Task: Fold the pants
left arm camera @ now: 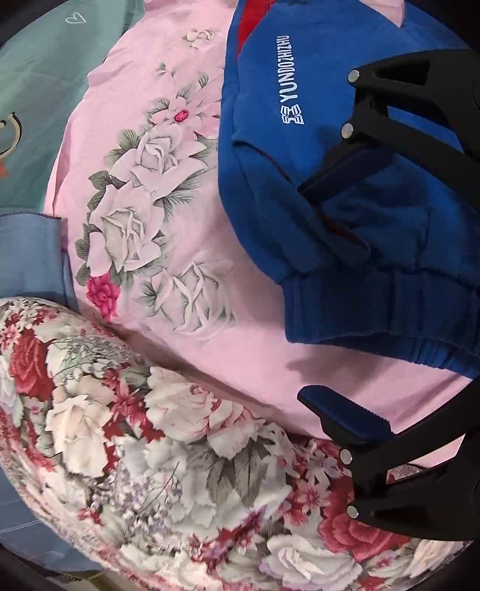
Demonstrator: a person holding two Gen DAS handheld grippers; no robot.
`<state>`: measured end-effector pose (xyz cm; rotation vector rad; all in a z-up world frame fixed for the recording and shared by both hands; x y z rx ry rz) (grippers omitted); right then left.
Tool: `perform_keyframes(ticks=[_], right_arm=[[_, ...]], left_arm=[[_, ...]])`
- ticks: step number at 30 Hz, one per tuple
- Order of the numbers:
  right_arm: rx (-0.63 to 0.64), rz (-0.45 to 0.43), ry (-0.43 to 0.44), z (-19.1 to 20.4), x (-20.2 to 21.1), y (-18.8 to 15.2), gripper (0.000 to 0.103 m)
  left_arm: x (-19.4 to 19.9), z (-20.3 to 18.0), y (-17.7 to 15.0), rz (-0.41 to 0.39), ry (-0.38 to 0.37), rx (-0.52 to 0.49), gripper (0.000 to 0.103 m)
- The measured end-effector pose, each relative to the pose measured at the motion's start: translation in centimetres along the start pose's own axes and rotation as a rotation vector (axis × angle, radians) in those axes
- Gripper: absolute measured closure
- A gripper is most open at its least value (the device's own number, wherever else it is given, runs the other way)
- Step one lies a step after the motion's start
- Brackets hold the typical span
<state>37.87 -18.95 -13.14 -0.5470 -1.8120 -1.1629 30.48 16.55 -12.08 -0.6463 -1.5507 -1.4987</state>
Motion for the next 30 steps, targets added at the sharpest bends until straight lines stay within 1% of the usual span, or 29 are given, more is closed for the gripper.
perform_keyframes(ticks=[2,4,5,7,8,9,10,11,12,13,14,15,17,20,22,23,24,26,28,30], right_arm=[[0.067,0.012,0.023,0.6,-0.9,0.8,0.015],[0.112,0.031,0.020,0.6,-2.1,1.0,0.015],[0.115,0.040,0.046,0.6,-2.6,1.1,0.016],[0.086,0.042,0.129,0.7,-3.1,1.5,0.024],[0.066,0.051,0.162,0.5,-3.2,1.5,0.026],[0.055,0.046,0.174,0.4,-3.1,1.6,0.033],[0.061,0.037,0.185,0.5,-2.9,1.6,0.051],[0.069,0.026,0.204,0.8,-2.5,1.7,0.067],[0.064,0.029,0.222,0.9,-2.3,1.5,0.089],[0.055,0.032,0.220,1.0,-2.0,1.4,0.096],[0.057,0.025,0.208,1.1,-1.7,1.2,0.096],[0.065,0.012,0.190,1.2,-1.2,1.1,0.097],[0.036,-0.019,0.182,1.5,-0.1,1.2,0.098],[-0.016,-0.105,0.235,1.2,4.9,0.7,0.098],[-0.025,-0.150,0.250,1.1,8.7,-0.5,0.098],[-0.028,-0.172,0.264,1.3,10.8,-1.4,0.098],[-0.028,-0.188,0.281,1.8,12.8,-2.5,0.098],[-0.039,-0.203,0.321,3.2,15.5,-4.6,0.098],[-0.048,-0.197,0.362,5.7,17.0,-7.1,0.098],[-0.059,-0.174,0.398,7.9,17.7,-10.4,0.098]], left_arm=[[-0.5,0.1,0.1,0.020,-0.023,0.004,0.002],[-1.2,-0.1,0.3,0.028,-0.016,-0.044,0.002],[-1.6,-0.3,0.4,0.033,-0.014,-0.067,0.002],[-1.8,-0.5,0.5,0.034,-0.018,-0.080,0.002],[-1.9,-0.5,0.5,0.035,-0.021,-0.083,0.002],[-2.0,-0.7,0.5,0.033,-0.024,-0.096,0.003],[-1.9,-1.0,0.6,0.024,-0.029,-0.114,0.005],[-1.8,-1.4,0.7,0.014,-0.037,-0.138,0.014],[-1.5,-2.1,0.7,0.001,-0.067,-0.178,0.030],[-1.3,-2.5,0.7,-0.004,-0.079,-0.202,0.036],[-1.0,-3.0,0.7,-0.008,-0.087,-0.225,0.050],[-0.7,-3.4,0.7,-0.008,-0.095,-0.243,0.059],[-0.3,-3.3,0.9,-0.001,-0.090,-0.230,0.061],[1.5,-2.9,1.0,-0.024,-0.095,-0.197,0.063],[3.5,-2.4,1.0,-0.064,-0.098,-0.189,0.063],[4.6,-2.1,0.8,-0.084,-0.103,-0.189,0.063],[6.6,-1.9,0.4,-0.121,-0.116,-0.197,0.063],[9.2,-1.7,-0.4,-0.174,-0.128,-0.215,0.062],[11.8,-1.3,-1.9,-0.219,-0.136,-0.232,0.062],[13.1,-0.8,-3.3,-0.235,-0.144,-0.237,0.060]])
Point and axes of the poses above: each gripper's, at about its wrist camera, not at the fingertips, and x roughly against the way its jaws point, z to its left, y to its top, the point moved 8 cm from there along -x, roughly the way its jaws point, and after that the axes turned 2 degrees about -x, right-handed, at the moved point
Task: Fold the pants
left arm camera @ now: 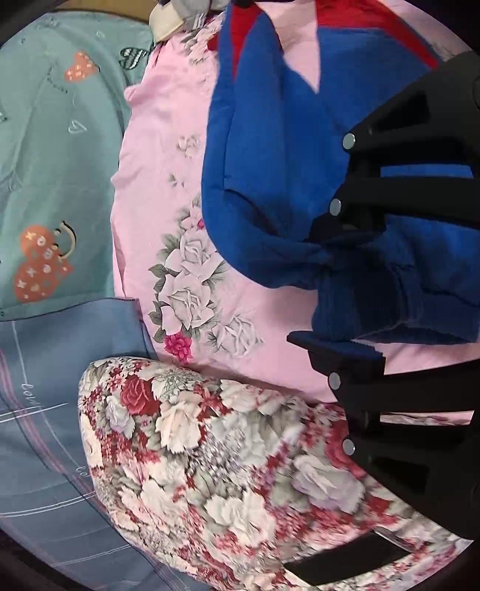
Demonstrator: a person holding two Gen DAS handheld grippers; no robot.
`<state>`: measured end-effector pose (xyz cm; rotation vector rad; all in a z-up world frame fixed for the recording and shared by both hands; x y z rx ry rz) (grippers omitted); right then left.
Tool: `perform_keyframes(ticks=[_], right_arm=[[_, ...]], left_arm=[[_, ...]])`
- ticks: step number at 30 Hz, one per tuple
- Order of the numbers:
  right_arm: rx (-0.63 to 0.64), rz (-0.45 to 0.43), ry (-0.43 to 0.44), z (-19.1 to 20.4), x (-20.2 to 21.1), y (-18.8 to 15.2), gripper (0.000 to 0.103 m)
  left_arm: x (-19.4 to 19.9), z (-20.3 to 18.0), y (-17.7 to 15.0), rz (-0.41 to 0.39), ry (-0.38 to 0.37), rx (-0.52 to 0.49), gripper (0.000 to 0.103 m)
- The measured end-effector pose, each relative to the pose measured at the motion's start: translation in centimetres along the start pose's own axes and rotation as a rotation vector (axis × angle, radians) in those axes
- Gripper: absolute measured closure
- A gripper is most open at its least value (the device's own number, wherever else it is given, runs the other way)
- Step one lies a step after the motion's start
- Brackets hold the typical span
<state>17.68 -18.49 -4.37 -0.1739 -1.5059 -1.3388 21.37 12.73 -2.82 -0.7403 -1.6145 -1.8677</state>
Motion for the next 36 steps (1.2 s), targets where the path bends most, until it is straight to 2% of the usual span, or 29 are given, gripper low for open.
perform_keyframes(ticks=[2,5,6,7,8,9,10,12,16,19,21,22,25,28,31,36], right_arm=[[-0.018,0.027,0.023,1.5,-0.4,-3.1,0.097],[-0.056,0.116,0.017,2.7,-3.0,-8.3,0.094],[-0.076,0.142,0.022,2.7,-3.9,-9.7,0.092],[-0.101,0.171,0.030,2.7,-4.5,-11.0,0.080],[-0.124,0.165,0.045,2.6,-4.7,-11.5,0.077],[-0.144,0.130,0.063,2.8,-4.2,-11.5,0.066],[-0.166,0.119,0.094,3.1,-3.8,-11.4,0.060],[-0.164,0.107,0.099,3.5,-3.4,-11.4,0.057],[-0.161,0.077,0.099,3.6,-2.4,-10.9,0.057],[-0.190,0.001,0.090,2.9,-1.0,-9.9,0.054],[-0.211,-0.050,0.076,2.3,-0.1,-9.2,0.044],[-0.221,-0.077,0.063,1.9,0.3,-8.8,0.044],[-0.244,-0.128,0.060,1.2,1.4,-8.0,0.043],[-0.257,-0.172,0.070,0.9,2.3,-7.4,0.043],[-0.264,-0.192,0.098,0.9,2.5,-7.1,0.043],[-0.258,-0.197,0.127,1.4,2.3,-7.2,0.043]], left_arm=[[1.1,0.1,-2.0,0.011,-0.008,0.012,0.053],[1.4,0.6,-5.3,0.046,0.007,0.031,0.027],[1.5,1.0,-6.2,0.056,0.011,0.043,0.024],[1.8,1.3,-7.2,0.068,0.004,0.056,0.024],[1.9,1.5,-8.1,0.081,-0.009,0.072,0.021],[2.2,1.8,-9.2,0.104,-0.019,0.098,0.016],[2.4,2.1,-10.0,0.128,-0.022,0.115,0.016],[3.1,2.5,-11.0,0.153,-0.025,0.136,0.016],[4.5,3.2,-12.0,0.176,0.009,0.168,0.013],[5.5,4.2,-12.4,0.185,0.017,0.244,0.010],[6.0,4.6,-12.7,0.199,0.008,0.287,0.010],[6.2,4.6,-12.8,0.207,0.006,0.303,0.010],[6.3,4.4,-12.6,0.243,0.002,0.318,0.010],[5.9,3.5,-12.0,0.281,-0.058,0.374,0.010],[5.2,2.4,-11.2,0.326,-0.137,0.476,0.010],[3.8,2.0,-9.7,0.311,-0.101,0.512,0.010]])
Point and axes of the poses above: each gripper's, at about its wrist camera, not at the fingertips, and x roughly against the way its jaws point, z to its left, y to its top, the point moved 8 cm from there along -x, roughly the way its jaws point, and after that the axes turned 2 degrees about -x, right-handed, at the moved point
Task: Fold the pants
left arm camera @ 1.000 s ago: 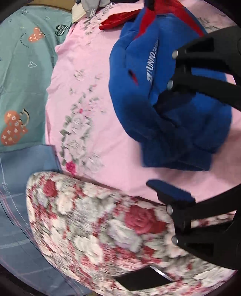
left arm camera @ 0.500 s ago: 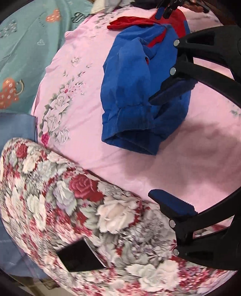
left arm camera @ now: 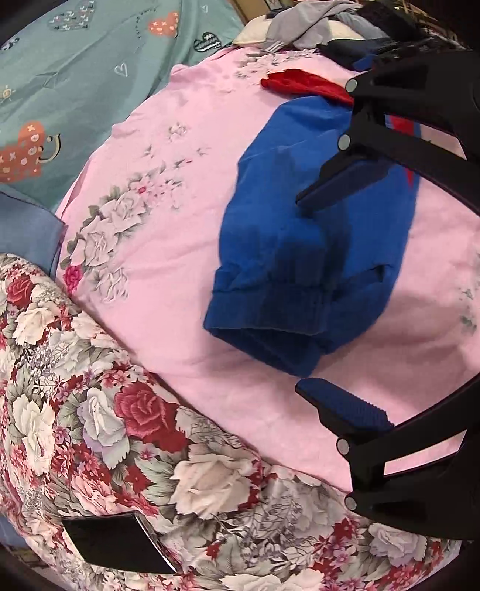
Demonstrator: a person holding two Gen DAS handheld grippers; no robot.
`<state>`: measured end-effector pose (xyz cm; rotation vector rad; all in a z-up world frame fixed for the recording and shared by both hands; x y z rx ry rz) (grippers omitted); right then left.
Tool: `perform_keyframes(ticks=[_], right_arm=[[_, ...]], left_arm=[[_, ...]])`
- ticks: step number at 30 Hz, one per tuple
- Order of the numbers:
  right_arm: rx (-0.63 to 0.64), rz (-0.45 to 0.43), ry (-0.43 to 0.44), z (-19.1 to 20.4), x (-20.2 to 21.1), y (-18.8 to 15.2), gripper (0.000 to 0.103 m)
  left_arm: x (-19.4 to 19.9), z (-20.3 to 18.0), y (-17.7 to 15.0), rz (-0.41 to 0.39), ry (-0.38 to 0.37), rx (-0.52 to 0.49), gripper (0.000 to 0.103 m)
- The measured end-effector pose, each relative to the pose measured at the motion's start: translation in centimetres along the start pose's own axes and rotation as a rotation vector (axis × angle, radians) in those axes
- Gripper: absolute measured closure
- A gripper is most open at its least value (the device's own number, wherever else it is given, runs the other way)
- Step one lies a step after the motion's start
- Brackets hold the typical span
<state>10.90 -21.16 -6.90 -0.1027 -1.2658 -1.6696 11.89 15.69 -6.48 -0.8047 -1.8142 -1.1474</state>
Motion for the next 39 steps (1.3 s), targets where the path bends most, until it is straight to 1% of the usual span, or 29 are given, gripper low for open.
perform_keyframes(ticks=[2,3,4,6,9,11,13,14,15,16,17,18,21,24,26,27,28,29,31,33,34,36,37,38,39], right_arm=[[0.001,-0.006,0.008,0.1,0.1,0.0,0.043],[-0.003,-0.009,0.013,0.1,0.1,0.0,0.043],[-0.006,-0.011,0.017,0.0,0.2,0.0,0.043],[-0.007,-0.014,0.020,0.0,0.2,0.0,0.043],[-0.015,-0.011,0.017,0.0,0.0,0.0,0.043],[-0.019,-0.011,0.021,0.0,-0.1,0.0,0.043],[-0.017,-0.013,0.021,0.2,-0.1,0.0,0.043],[-0.013,-0.013,0.019,0.3,-0.1,0.0,0.043],[-0.011,-0.012,0.016,0.3,-0.2,-0.1,0.043],[-0.009,-0.009,0.011,0.3,-0.2,-0.2,0.043],[-0.009,-0.006,0.008,0.4,-0.3,-0.2,0.043],[-0.008,-0.004,0.001,0.4,-0.4,-0.2,0.043],[-0.006,0.001,-0.009,0.6,-0.6,-0.2,0.043],[0.006,0.005,-0.024,0.9,-0.6,0.0,0.043],[0.010,0.005,-0.026,1.0,-0.6,0.1,0.043],[0.008,0.005,-0.028,1.1,-0.6,0.1,0.043],[0.006,0.003,-0.031,1.1,-0.6,0.2,0.043],[0.004,0.002,-0.032,1.1,-0.6,0.2,0.043],[-0.004,0.007,-0.044,1.0,-0.8,0.2,0.043],[-0.025,0.040,-0.099,0.2,-1.4,0.0,0.042],[-0.038,0.049,-0.132,-0.4,-1.5,0.1,0.042],[-0.062,0.039,-0.196,-1.6,-1.2,0.7,0.041],[-0.074,0.027,-0.220,-2.1,-0.9,1.2,0.036],[-0.087,0.012,-0.257,-2.8,-0.7,1.8,0.034],[-0.095,0.000,-0.318,-3.8,-0.5,2.7,0.028]], left_arm=[[-1.1,0.1,-0.1,0.044,-0.013,0.025,0.010],[-2.1,0.2,-0.6,0.086,-0.027,0.043,0.010],[-2.7,0.3,-0.9,0.113,-0.039,0.061,0.011],[-3.4,0.6,-1.2,0.140,-0.072,0.103,0.018],[-3.9,0.5,-1.2,0.134,-0.112,0.125,0.024],[-3.7,0.2,-0.9,0.119,-0.120,0.113,0.024],[-3.3,-0.1,-0.5,0.094,-0.118,0.077,0.026],[-3.2,-0.4,-0.4,0.086,-0.122,0.059,0.039],[-3.0,-0.8,-0.4,0.078,-0.112,0.021,0.059],[-3.0,-1.1,-0.3,0.075,-0.104,-0.005,0.067],[-3.1,-1.6,-0.5,0.075,-0.088,-0.048,0.087],[-3.1,-1.8,-0.6,0.073,-0.068,-0.076,0.096],[-2.8,-2.5,-0.9,0.048,-0.039,-0.158,0.096],[-2.2,-2.5,-1.0,0.045,-0.015,-0.226,0.096],[-1.3,-1.9,-0.4,0.027,0.045,-0.276,0.096],[-0.5,-1.2,0.4,-0.007,0.117,-0.311,0.096],[0.2,-0.8,1.0,-0.037,0.165,-0.336,0.096],[0.7,-0.5,1.4,-0.051,0.181,-0.349,0.096],[0.8,-0.1,1.6,-0.036,0.177,-0.363,0.096],[-0.6,0.3,0.8,-0.002,0.200,-0.390,0.094],[-2.0,0.8,0.0,0.038,0.203,-0.388,0.094],[-4.3,1.8,-1.3,0.097,0.208,-0.366,0.089],[-4.7,2.0,-1.5,0.086,0.213,-0.363,0.089],[-4.3,2.1,-1.4,0.057,0.218,-0.368,0.084],[-3.9,2.1,-1.4,0.043,0.215,-0.368,0.079]])
Point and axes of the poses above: each gripper's, at about its wrist camera, not at the fingertips, and x roughly against the way its jaws point, z to its left, y to its top, the point moved 8 cm from there along -x, roughly the way its jaws point, and after that the axes turned 2 degrees about -x, right-handed, at the moved point
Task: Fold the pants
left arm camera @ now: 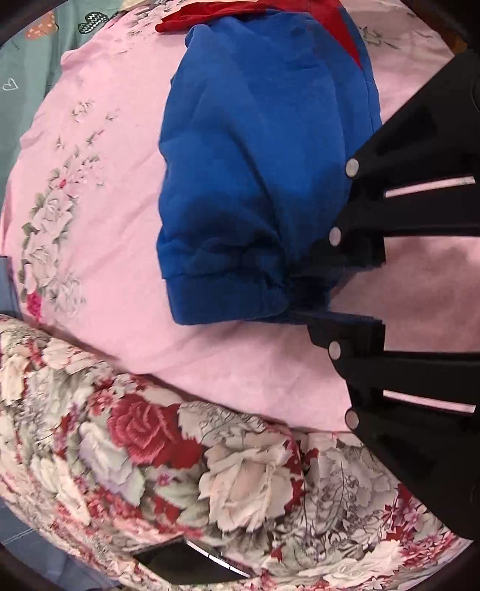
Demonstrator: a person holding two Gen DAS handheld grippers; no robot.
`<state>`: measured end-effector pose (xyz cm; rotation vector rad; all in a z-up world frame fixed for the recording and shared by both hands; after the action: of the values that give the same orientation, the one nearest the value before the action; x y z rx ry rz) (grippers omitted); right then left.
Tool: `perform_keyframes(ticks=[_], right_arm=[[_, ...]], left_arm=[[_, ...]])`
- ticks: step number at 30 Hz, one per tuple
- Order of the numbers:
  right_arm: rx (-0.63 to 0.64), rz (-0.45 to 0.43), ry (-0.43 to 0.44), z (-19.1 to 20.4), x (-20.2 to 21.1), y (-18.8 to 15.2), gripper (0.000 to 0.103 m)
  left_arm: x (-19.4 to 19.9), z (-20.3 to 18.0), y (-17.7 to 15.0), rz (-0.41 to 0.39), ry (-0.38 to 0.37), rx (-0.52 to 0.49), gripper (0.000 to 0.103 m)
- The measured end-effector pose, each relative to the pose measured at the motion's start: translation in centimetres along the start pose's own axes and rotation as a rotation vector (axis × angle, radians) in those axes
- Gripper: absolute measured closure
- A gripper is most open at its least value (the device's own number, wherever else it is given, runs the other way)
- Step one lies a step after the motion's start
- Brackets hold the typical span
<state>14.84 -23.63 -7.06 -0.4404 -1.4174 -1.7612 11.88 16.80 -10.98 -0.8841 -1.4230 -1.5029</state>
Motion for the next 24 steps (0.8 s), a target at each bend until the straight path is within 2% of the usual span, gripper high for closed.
perform_keyframes(ticks=[1,2,5,6,7,11,12,13,14,16,17,19,21,22,24], right_arm=[[-0.006,-0.008,-0.056,-0.8,-0.3,0.9,0.024],[-0.014,-0.006,-0.091,-1.3,-0.9,1.6,0.023],[-0.054,0.039,-0.184,-2.9,-4.1,3.9,0.023],[-0.063,0.061,-0.219,-3.2,-5.6,4.5,0.023],[-0.062,0.083,-0.249,-3.2,-6.8,4.8,0.023],[-0.028,0.187,-0.398,-3.6,-12.1,4.7,0.024],[-0.023,0.199,-0.429,-3.9,-12.6,4.5,0.040],[-0.026,0.212,-0.459,-4.6,-12.9,4.2,0.071],[-0.050,0.214,-0.462,-5.4,-12.7,3.9,0.080],[-0.110,0.173,-0.413,-6.5,-10.9,3.8,0.097],[-0.131,0.131,-0.377,-6.7,-9.2,3.9,0.097],[-0.193,-0.002,-0.232,-6.2,-3.6,4.5,0.097],[-0.227,-0.128,-0.119,-5.5,2.7,4.6,0.097],[-0.260,-0.184,-0.076,-5.7,6.2,3.9,0.097],[-0.342,-0.234,-0.021,-6.9,11.1,1.2,0.097]], left_arm=[[0.6,0.3,0.2,-0.015,-0.011,0.010,0.064],[1.4,0.5,0.4,-0.038,-0.039,0.031,0.044],[4.2,1.1,1.2,-0.120,-0.089,0.096,0.038],[5.0,1.1,1.2,-0.141,-0.099,0.102,0.031],[5.9,1.0,1.3,-0.171,-0.117,0.111,0.028],[7.0,-1.8,1.1,-0.224,-0.175,0.103,0.020],[6.8,-2.9,0.9,-0.222,-0.189,0.080,0.020],[6.3,-4.0,0.9,-0.217,-0.192,0.059,0.020],[5.4,-4.8,0.9,-0.201,-0.188,0.041,0.020],[3.8,-5.4,0.8,-0.165,-0.179,0.030,0.020],[2.6,-5.5,0.7,-0.134,-0.167,0.030,0.020],[0.6,-5.0,0.7,-0.079,-0.138,0.050,0.020],[-0.2,-4.3,1.0,-0.067,-0.129,0.067,0.020],[-0.1,-4.2,1.2,-0.070,-0.133,0.069,0.020],[0.2,-4.0,1.6,-0.084,-0.135,0.064,0.020]])
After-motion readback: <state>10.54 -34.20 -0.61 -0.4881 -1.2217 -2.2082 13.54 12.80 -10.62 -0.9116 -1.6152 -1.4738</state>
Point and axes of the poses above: each gripper's, at about its wrist camera, not at the fingertips, and x roughly against the way its jaws point, z to its left, y to its top, the point moved 8 cm from there along -x, roughly the way its jaws point, and after that the axes turned 2 degrees about -x, right-handed, at the moved point
